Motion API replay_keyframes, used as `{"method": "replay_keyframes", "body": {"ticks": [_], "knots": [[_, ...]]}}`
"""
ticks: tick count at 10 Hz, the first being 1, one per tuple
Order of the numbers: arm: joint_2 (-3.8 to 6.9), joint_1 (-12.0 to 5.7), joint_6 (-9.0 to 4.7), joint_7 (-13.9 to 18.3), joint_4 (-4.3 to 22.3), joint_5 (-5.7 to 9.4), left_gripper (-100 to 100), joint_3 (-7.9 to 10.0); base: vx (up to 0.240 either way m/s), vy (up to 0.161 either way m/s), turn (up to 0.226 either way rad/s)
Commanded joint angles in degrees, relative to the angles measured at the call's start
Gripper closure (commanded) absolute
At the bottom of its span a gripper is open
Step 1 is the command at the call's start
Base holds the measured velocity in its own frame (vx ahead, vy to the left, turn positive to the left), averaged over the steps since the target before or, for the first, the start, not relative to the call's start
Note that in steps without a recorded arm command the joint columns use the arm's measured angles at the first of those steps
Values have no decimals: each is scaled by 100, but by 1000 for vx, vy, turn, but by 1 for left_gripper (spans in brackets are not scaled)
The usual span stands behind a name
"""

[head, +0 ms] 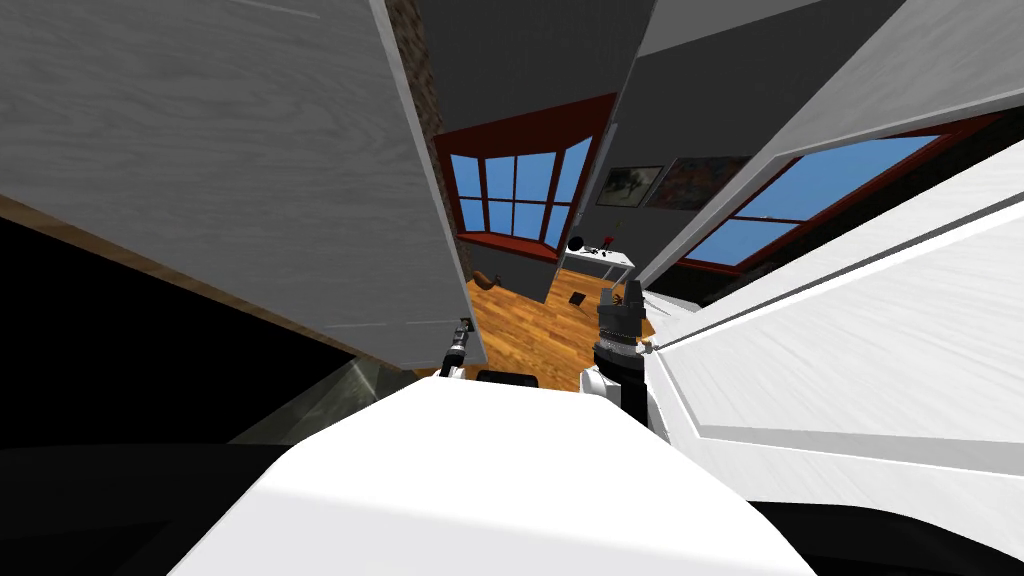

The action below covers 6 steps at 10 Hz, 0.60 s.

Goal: Push the door open

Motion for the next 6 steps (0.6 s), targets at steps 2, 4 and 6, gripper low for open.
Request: {"method": "replay_keyframes", "body": {"ticks": [2,4,6], "knots": [[38,-77,19,-61,-35,105,100,213,233,-56,70],[29,-109,46,-101,-18,186,100,367,200,-44,74],[3,-139,71,-139,-2,262,100,512,191,-64,69]]}}
